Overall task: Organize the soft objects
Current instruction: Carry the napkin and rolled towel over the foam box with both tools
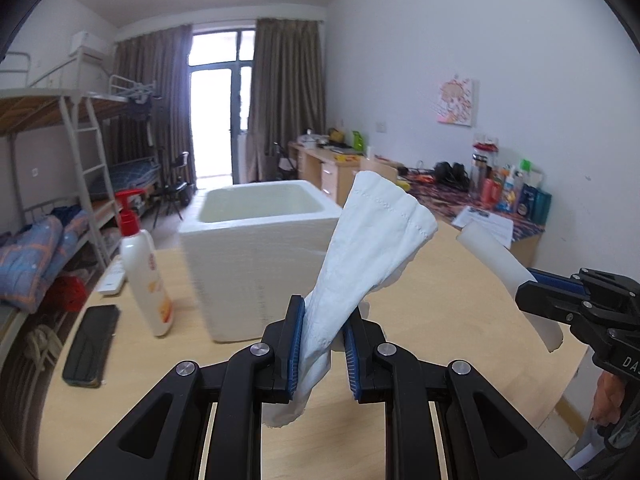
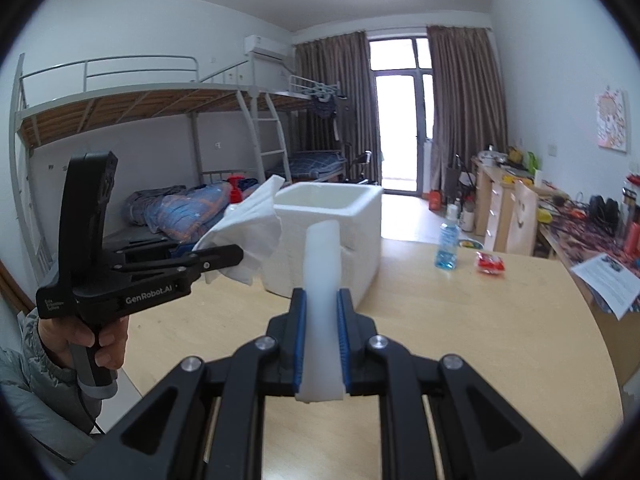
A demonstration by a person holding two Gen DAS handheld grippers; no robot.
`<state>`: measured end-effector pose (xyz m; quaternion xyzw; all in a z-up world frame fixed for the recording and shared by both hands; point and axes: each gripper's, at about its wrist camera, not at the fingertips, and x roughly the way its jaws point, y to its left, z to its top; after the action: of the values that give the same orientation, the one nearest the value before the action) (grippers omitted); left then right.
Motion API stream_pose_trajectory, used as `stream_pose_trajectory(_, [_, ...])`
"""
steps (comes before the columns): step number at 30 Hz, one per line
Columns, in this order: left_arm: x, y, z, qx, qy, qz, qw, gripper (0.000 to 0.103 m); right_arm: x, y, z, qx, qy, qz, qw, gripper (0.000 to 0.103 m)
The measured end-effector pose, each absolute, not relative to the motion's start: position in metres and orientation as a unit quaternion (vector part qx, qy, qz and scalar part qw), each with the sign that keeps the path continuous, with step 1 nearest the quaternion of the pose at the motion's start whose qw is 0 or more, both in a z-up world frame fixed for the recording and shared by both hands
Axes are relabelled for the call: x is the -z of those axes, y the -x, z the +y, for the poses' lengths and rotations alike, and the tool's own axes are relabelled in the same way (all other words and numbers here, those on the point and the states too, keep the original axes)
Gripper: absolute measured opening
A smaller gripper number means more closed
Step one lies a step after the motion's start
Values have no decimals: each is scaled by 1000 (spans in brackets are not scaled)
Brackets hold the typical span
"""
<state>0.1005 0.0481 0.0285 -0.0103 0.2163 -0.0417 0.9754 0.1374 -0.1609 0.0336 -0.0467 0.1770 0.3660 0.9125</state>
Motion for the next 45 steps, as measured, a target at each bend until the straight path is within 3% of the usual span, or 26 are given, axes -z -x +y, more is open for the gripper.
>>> stream_pose_trajectory(23, [-39,-74,106,-44,38,177,983,20,-45,-139,-98,-405,66,168,896,18])
stream_pose_trajectory(45, [-67,-116,116,-24,29,175,984,20,-68,-170,-73,-378,71,165,908,18])
